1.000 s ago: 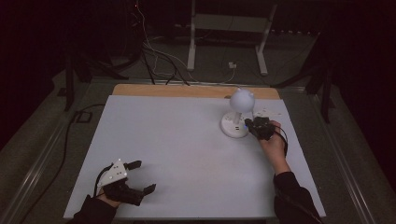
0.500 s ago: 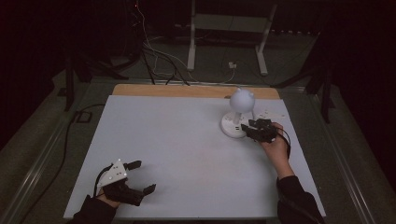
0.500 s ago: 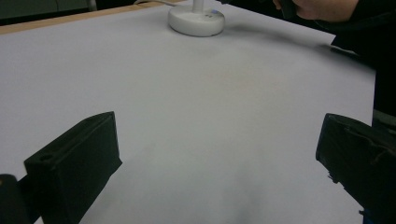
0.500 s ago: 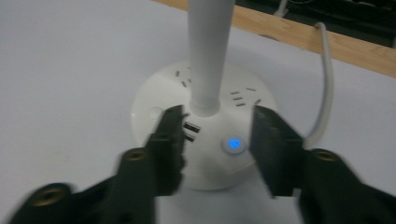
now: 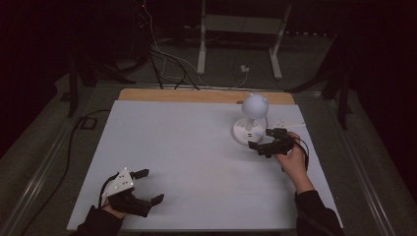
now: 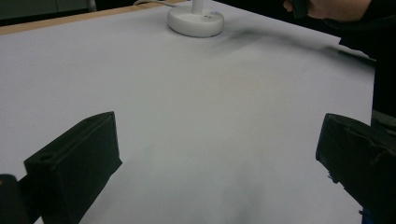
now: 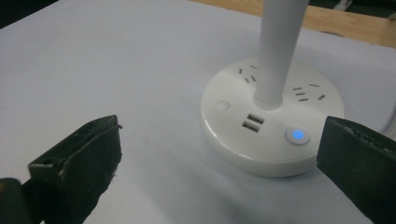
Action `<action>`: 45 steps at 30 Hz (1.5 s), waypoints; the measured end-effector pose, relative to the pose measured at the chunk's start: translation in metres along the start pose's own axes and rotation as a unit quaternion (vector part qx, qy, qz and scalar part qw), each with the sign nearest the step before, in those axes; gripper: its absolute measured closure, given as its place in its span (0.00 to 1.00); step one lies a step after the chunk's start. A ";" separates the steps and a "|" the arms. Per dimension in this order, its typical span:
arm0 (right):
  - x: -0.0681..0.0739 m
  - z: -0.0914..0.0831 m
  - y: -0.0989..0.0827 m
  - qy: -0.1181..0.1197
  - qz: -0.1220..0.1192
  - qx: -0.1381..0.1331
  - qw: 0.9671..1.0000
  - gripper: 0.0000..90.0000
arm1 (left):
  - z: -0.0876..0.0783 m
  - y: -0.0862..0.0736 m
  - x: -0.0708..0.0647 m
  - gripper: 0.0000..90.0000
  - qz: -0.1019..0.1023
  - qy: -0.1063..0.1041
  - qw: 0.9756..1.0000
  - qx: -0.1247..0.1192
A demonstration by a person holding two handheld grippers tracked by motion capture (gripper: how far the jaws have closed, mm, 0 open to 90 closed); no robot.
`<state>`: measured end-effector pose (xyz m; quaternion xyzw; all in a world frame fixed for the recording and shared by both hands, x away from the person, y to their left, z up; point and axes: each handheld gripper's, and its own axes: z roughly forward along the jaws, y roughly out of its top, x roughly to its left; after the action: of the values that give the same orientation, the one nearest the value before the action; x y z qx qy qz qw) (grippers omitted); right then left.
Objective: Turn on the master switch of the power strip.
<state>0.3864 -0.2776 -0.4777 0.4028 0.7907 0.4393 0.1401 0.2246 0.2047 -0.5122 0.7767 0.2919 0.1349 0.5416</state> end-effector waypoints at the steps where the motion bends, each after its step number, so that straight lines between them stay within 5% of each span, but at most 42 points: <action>1: 0.001 -0.001 0.000 0.007 0.000 0.005 1.000 0.00 | 0.000 0.000 0.000 0.00 -0.001 0.000 1.000 0.000; 14: 0.009 -0.015 -0.005 0.032 -0.006 0.008 0.999 0.00 | 0.000 0.000 -0.001 0.00 0.001 -0.001 1.000 0.001; 29: 0.033 -0.031 -0.018 0.046 -0.043 -0.004 0.998 0.00 | 0.000 0.000 -0.002 0.00 0.005 -0.001 1.000 0.001; 45: 0.048 -0.039 -0.057 0.036 -0.066 0.024 0.997 0.00 | -0.001 0.000 -0.002 0.00 0.006 -0.002 1.000 0.002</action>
<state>0.3045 -0.2797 -0.4948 0.3370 0.8304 0.4242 0.1300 0.2228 0.2041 -0.5114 0.7796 0.2864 0.1362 0.5400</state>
